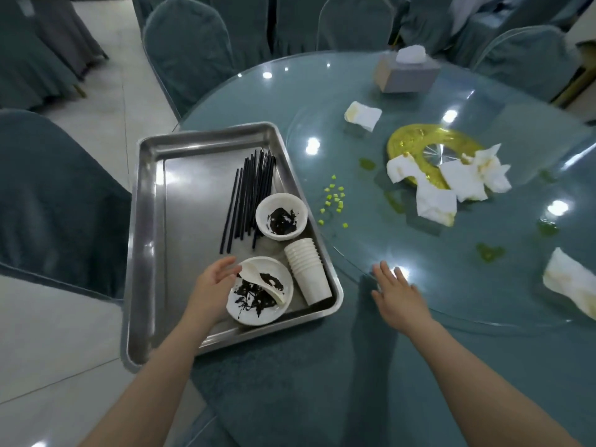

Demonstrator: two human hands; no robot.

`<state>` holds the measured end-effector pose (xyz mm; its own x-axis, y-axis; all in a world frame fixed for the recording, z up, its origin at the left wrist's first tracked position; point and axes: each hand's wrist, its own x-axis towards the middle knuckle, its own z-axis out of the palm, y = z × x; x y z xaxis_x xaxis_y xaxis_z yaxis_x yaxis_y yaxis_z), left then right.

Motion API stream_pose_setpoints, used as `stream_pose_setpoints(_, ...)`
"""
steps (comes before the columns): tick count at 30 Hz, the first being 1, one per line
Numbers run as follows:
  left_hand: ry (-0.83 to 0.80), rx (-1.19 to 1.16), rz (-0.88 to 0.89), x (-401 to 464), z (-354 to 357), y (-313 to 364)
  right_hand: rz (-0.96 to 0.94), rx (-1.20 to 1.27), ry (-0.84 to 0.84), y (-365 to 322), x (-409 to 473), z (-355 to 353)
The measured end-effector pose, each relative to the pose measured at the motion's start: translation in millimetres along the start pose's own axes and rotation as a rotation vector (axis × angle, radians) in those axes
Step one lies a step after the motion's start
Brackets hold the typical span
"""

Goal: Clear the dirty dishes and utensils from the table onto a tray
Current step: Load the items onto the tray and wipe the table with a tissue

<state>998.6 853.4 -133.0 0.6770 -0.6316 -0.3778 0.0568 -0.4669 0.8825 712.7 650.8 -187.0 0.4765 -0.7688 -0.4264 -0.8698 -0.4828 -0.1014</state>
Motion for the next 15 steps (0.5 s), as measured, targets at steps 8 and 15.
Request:
stream_pose_setpoints(8,-0.002,0.081,0.121,-23.3,58.2,4.5,-0.015,0.105,0.048,57.7,-21.4,11.9)
stream_pose_setpoints(15,-0.092,0.140,0.227,-28.4,112.0,37.0,0.074,0.350,0.132,117.5,-43.8,7.6)
